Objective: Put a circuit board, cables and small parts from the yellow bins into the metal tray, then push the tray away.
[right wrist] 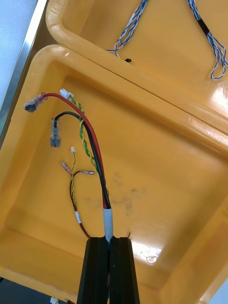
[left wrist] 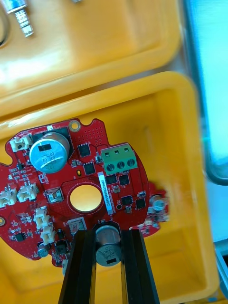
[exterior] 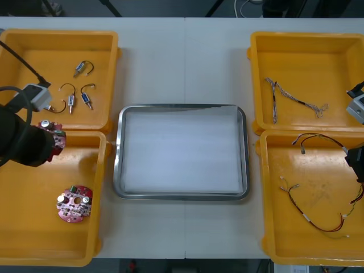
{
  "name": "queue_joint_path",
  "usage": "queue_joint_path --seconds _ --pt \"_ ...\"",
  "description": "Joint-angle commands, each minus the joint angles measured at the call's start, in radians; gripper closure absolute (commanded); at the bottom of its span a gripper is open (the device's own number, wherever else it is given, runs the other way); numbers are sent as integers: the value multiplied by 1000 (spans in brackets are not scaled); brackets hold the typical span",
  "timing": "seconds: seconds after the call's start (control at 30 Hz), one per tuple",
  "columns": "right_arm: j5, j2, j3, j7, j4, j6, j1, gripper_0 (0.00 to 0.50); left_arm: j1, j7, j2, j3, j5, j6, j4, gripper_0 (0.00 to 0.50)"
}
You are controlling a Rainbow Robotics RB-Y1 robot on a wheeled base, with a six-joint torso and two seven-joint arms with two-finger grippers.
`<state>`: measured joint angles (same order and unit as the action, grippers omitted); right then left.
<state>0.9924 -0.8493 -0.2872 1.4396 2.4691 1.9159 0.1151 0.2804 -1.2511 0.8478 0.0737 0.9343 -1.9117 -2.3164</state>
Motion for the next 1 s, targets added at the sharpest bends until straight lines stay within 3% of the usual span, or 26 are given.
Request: queue_joint_path --seconds 0.03,0.17,0.53,0.73,1.0 --pt "-27 -36 22 47 33 4 23 500 135 239 43 -157 28 -8 -47 500" --pt "-49 -36 34 51 33 4 23 500 215 322 19 -261 29 5 -47 500" --pt "-41 -36 34 59 33 4 23 500 382 470 -136 -500 -9 59 42 500" --pt "-38 -36 36 59 33 4 23 500 419 489 -193 -624 -94 122 124 500" --pt "-38 -34 36 59 33 4 21 500 418 487 -208 -732 -152 200 235 500"
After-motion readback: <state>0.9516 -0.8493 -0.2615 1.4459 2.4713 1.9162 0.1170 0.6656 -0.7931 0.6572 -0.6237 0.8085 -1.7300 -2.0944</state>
